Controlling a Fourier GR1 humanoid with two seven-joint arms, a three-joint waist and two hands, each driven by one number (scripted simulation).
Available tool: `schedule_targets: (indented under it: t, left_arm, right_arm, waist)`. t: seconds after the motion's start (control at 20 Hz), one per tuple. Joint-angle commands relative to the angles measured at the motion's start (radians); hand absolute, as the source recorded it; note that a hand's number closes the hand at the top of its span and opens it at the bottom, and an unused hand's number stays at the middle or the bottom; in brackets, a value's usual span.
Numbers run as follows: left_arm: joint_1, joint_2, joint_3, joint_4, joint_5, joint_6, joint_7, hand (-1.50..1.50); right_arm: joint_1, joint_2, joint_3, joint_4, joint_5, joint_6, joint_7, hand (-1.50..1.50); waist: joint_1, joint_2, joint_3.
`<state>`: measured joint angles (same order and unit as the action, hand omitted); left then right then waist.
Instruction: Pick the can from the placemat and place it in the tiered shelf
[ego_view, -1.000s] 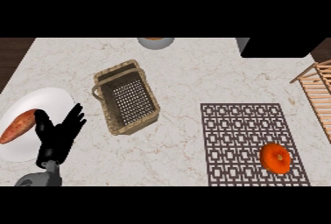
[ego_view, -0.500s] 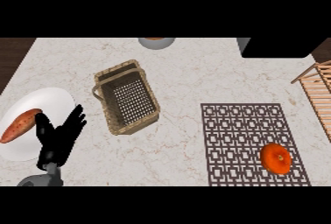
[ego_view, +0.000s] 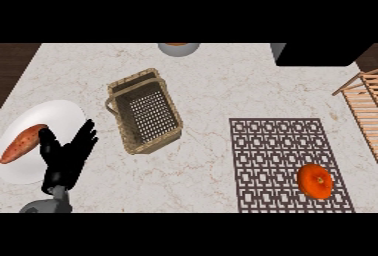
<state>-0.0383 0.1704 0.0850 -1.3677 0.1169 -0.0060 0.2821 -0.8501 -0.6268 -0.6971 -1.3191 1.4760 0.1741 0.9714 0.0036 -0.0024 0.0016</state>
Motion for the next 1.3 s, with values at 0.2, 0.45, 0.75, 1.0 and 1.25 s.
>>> schedule_targets:
  t: [0.2,0.45,0.75,1.0,1.25]
  left_arm:
    - [0.036,-0.025,-0.025,-0.012,-0.014,-0.002,0.002,0.0]
    - [0.004,0.013,0.011,-0.008,0.016,-0.027,0.037,0.0]
    - [-0.002,0.021,0.027,0.024,0.017,-0.038,0.004,0.0]
    - [-0.043,0.003,0.018,0.079,-0.009,-0.017,-0.012,0.0]
    - [0.011,-0.006,-0.002,-0.011,-0.017,-0.002,0.035,0.0]
  right_arm:
    - [0.033,0.022,-0.023,-0.078,-0.012,-0.146,0.094,-1.5]
    - [-0.001,0.005,-0.06,-0.106,-0.051,-0.261,0.092,-1.5]
    - [-0.044,-0.009,-0.124,-0.133,-0.14,-0.402,0.046,-1.5]
    - [-0.054,-0.021,-0.113,-0.215,-0.066,-0.481,0.106,-1.5]
    - [0.017,-0.032,-0.131,-0.389,0.077,-0.385,0.174,-1.5]
  waist:
    - [0.0,0.001,-0.001]
    - [0.001,0.002,-0.002]
    - [-0.003,0.003,-0.002]
    - [-0.008,0.004,-0.003]
    - [-0.012,-0.003,-0.003]
